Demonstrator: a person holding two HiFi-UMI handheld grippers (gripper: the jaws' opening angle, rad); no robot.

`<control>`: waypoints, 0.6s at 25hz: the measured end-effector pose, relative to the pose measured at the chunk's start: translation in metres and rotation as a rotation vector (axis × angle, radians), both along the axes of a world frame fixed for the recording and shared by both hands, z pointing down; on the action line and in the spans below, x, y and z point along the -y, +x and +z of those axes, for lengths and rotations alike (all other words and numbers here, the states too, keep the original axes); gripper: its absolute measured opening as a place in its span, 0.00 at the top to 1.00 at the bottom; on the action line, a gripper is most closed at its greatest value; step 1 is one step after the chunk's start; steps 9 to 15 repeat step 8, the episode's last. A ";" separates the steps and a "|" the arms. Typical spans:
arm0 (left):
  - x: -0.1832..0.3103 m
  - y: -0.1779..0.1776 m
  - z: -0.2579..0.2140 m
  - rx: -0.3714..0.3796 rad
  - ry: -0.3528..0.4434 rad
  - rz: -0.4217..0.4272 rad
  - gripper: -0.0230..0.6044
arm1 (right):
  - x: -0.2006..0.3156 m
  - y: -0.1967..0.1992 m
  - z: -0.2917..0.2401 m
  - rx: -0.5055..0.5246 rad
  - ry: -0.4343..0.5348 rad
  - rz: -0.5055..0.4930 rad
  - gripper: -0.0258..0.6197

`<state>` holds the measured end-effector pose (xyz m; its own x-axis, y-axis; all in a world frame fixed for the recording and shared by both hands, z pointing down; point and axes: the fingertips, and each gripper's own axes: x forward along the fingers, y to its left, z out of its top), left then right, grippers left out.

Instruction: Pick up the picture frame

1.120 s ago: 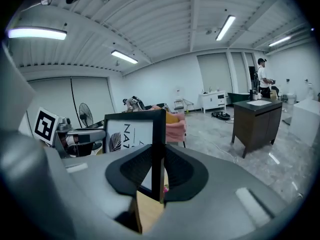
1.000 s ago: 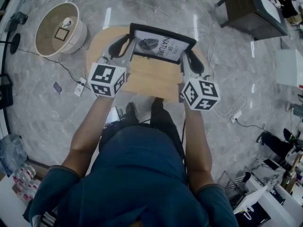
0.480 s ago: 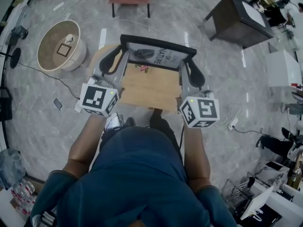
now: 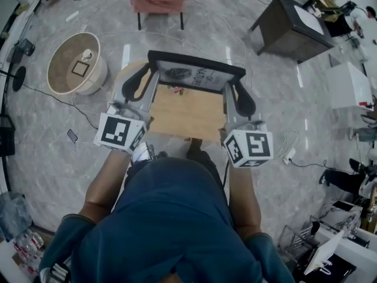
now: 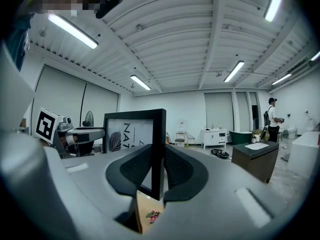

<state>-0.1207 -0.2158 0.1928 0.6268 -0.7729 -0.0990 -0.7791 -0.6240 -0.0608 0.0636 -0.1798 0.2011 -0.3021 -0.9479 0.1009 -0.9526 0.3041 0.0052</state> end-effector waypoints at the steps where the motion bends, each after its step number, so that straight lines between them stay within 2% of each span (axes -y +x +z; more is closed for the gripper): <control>1: -0.001 -0.001 0.000 -0.002 0.001 0.000 0.85 | -0.001 0.000 -0.001 -0.002 0.002 0.001 0.83; 15: -0.007 0.001 -0.003 -0.007 0.008 0.008 0.85 | -0.007 0.002 -0.005 -0.007 0.010 0.009 0.83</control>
